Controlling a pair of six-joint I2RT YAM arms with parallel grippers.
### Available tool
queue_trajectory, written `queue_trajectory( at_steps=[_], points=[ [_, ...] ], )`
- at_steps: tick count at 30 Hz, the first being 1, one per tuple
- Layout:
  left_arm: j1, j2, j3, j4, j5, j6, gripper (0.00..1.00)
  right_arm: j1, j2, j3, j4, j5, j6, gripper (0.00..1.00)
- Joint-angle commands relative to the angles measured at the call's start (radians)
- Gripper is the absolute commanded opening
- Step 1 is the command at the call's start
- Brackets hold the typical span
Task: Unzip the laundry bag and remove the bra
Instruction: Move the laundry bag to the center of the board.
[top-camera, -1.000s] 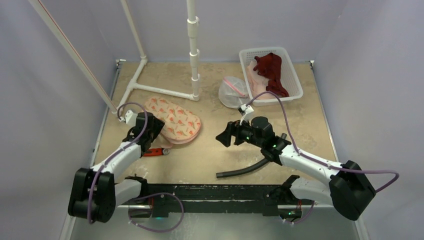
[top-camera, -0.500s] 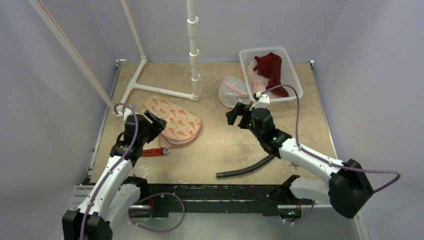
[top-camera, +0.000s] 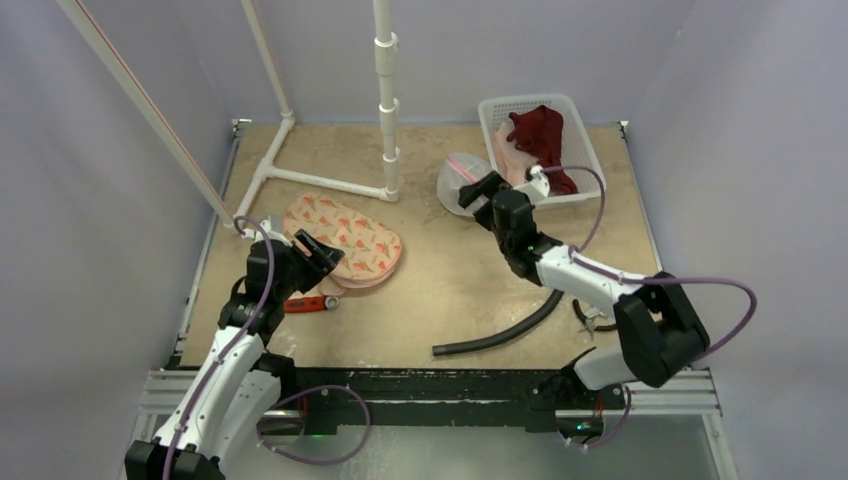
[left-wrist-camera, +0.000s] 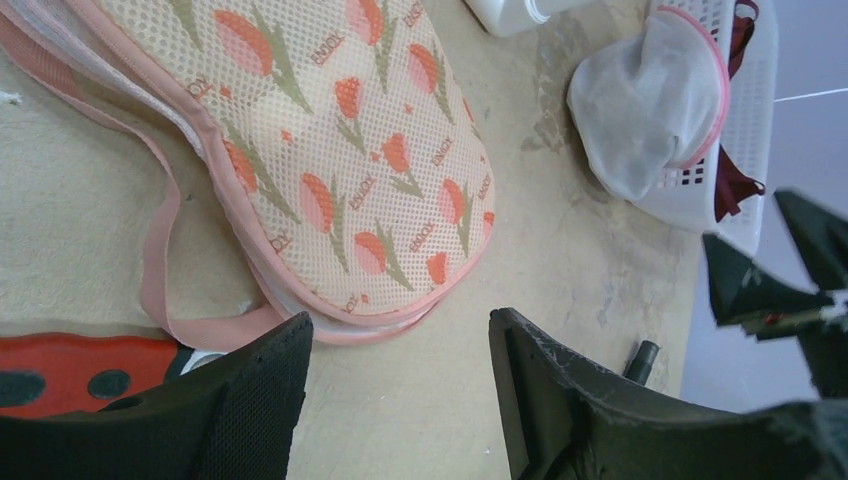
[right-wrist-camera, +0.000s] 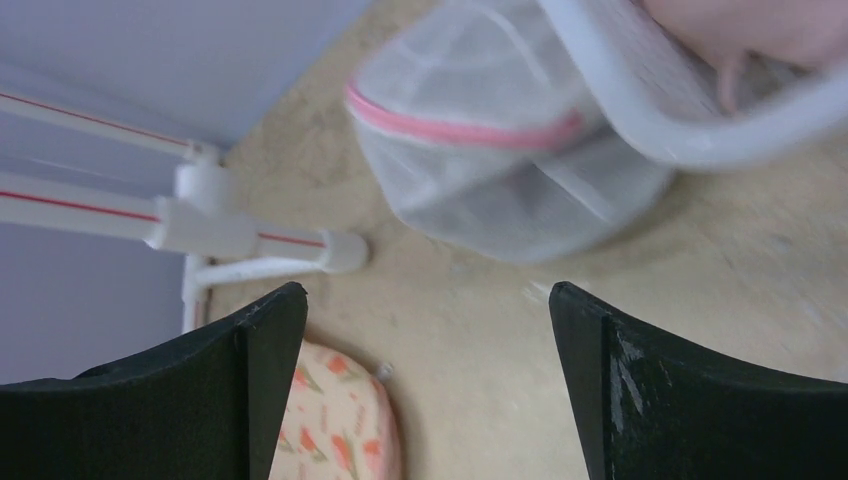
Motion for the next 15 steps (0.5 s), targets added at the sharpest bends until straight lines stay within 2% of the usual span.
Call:
queue_trajectory(
  at_steps=[1,4,8,15],
  points=[
    [0.005,-0.051,0.001,0.002,0.028,0.029,0.63,-0.024,0.119,0.284,-0.033,0.039,-0.155,0.91],
    [0.005,-0.071,0.009,-0.019,0.037,0.048,0.63,-0.026,0.227,0.44,-0.075,0.025,-0.365,0.88],
    [0.004,-0.081,0.017,-0.033,0.041,0.074,0.63,-0.026,0.316,0.518,-0.074,0.01,-0.582,0.87],
    [0.004,-0.05,0.025,-0.014,0.077,0.087,0.63,-0.026,0.438,0.599,-0.096,-0.013,-0.752,0.74]
  ],
)
